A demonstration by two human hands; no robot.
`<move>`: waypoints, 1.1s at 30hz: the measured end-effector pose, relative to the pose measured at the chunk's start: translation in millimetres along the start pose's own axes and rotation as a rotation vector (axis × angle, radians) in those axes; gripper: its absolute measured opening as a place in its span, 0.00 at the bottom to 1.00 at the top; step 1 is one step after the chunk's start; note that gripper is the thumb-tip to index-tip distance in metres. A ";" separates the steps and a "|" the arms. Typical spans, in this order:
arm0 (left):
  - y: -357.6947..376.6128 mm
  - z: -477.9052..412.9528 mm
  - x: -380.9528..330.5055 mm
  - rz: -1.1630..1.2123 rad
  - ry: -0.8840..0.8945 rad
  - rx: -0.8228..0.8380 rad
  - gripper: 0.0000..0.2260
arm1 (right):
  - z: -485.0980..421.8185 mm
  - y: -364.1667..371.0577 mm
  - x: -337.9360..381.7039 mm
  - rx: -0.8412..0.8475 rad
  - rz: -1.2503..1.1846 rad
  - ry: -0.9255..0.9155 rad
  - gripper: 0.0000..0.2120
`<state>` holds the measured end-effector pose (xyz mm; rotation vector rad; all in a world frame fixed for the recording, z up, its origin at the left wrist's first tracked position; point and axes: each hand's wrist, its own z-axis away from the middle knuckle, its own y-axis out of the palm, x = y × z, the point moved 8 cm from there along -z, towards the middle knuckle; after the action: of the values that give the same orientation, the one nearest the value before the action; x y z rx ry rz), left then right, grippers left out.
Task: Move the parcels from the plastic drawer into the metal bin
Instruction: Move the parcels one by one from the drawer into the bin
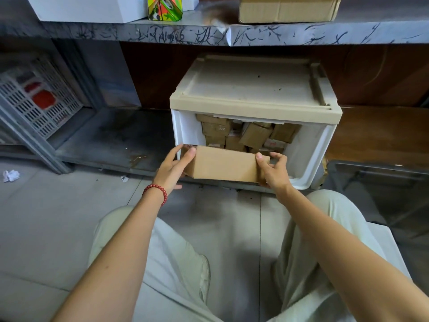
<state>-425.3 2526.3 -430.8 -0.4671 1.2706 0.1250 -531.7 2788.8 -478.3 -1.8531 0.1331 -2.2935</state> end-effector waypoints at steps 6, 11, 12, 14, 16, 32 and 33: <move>2.9 5.9 -1.5 -0.109 0.019 0.051 0.34 | -0.2 1.1 -6.8 0.044 0.137 0.050 0.28; 2.9 13.3 -8.3 -0.214 0.069 0.079 0.44 | -2.7 -4.5 1.0 0.081 0.212 0.052 0.36; 3.9 14.1 -12.6 -0.222 0.098 0.078 0.44 | -2.2 -6.3 6.8 0.094 0.218 0.041 0.37; 5.1 15.2 -24.7 -0.224 0.161 0.056 0.39 | -0.3 -13.0 21.3 0.120 0.201 -0.003 0.40; 11.7 15.5 -38.0 -0.230 0.204 0.061 0.36 | 3.7 -26.0 35.4 0.142 0.151 -0.035 0.42; 195.0 39.3 -145.4 -0.312 0.478 0.273 0.24 | 69.6 -231.4 37.0 -0.074 -0.024 -0.142 0.25; 211.8 41.6 -146.3 -0.320 0.478 0.302 0.25 | 75.1 -247.6 31.2 -0.120 -0.058 -0.131 0.21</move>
<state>-505.4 2757.8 -341.2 -0.4449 1.6282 -0.4682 -487.1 3028.3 -385.6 -2.0858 0.2051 -2.2380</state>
